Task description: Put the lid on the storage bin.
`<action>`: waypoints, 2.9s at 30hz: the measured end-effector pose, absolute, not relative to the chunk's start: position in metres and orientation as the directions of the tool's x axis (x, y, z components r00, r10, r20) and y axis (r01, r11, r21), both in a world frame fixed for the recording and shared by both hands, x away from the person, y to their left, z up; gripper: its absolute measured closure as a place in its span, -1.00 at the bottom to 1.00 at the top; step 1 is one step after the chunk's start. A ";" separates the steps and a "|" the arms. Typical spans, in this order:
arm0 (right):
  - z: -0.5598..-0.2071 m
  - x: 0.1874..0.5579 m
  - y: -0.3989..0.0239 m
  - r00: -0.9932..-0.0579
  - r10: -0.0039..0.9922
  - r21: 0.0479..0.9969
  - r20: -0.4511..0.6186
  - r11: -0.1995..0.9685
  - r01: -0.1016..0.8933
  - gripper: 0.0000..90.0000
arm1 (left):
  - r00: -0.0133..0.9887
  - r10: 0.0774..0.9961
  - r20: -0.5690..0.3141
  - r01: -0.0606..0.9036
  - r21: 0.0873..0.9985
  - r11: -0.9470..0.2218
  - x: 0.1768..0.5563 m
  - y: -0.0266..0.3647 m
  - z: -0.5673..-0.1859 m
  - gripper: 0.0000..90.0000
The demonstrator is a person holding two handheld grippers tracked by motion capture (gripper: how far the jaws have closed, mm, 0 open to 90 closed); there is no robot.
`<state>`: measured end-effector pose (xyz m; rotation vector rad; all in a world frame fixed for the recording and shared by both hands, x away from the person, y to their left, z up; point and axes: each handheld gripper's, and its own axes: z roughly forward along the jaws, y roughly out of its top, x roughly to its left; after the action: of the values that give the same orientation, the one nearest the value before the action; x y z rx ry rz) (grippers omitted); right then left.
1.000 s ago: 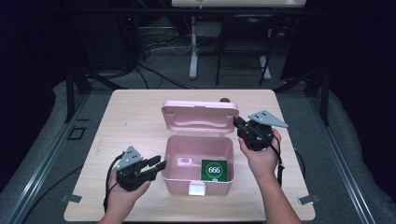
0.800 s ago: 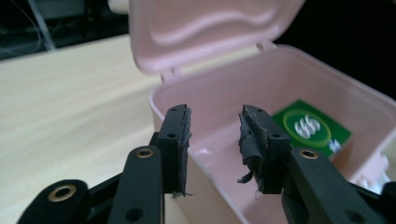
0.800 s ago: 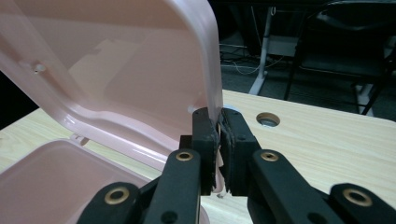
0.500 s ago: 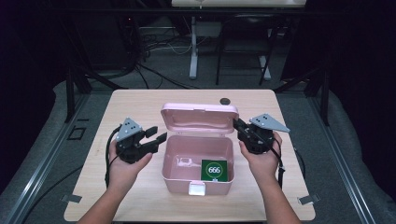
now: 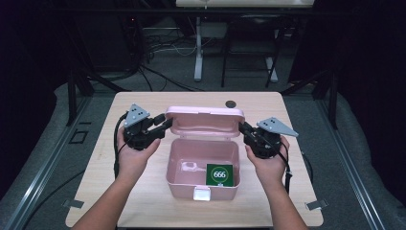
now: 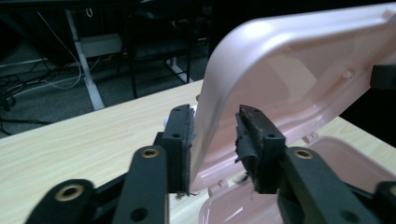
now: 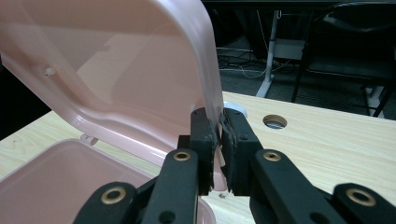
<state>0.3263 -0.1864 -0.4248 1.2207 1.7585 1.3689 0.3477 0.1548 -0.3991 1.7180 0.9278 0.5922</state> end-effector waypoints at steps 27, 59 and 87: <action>-0.432 0.318 -0.198 -0.443 0.886 0.936 0.139 0.029 0.351 0.66 | 0.604 0.796 -0.038 0.301 0.936 -0.183 0.336 0.155 -0.391 0.74; -0.461 0.332 -0.217 -0.373 0.915 0.890 0.154 0.035 0.455 0.61 | 0.632 0.774 -0.038 0.303 0.931 -0.202 0.328 0.160 -0.390 0.69; -0.457 0.336 -0.226 -0.359 0.911 0.892 0.202 -0.019 0.452 0.54 | 0.658 0.751 -0.052 0.309 0.929 -0.206 0.302 0.167 -0.401 0.68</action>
<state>0.3365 -0.2256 -0.4568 1.4179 1.8141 1.3549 0.3025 0.1674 -0.4005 1.7904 0.8500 0.5091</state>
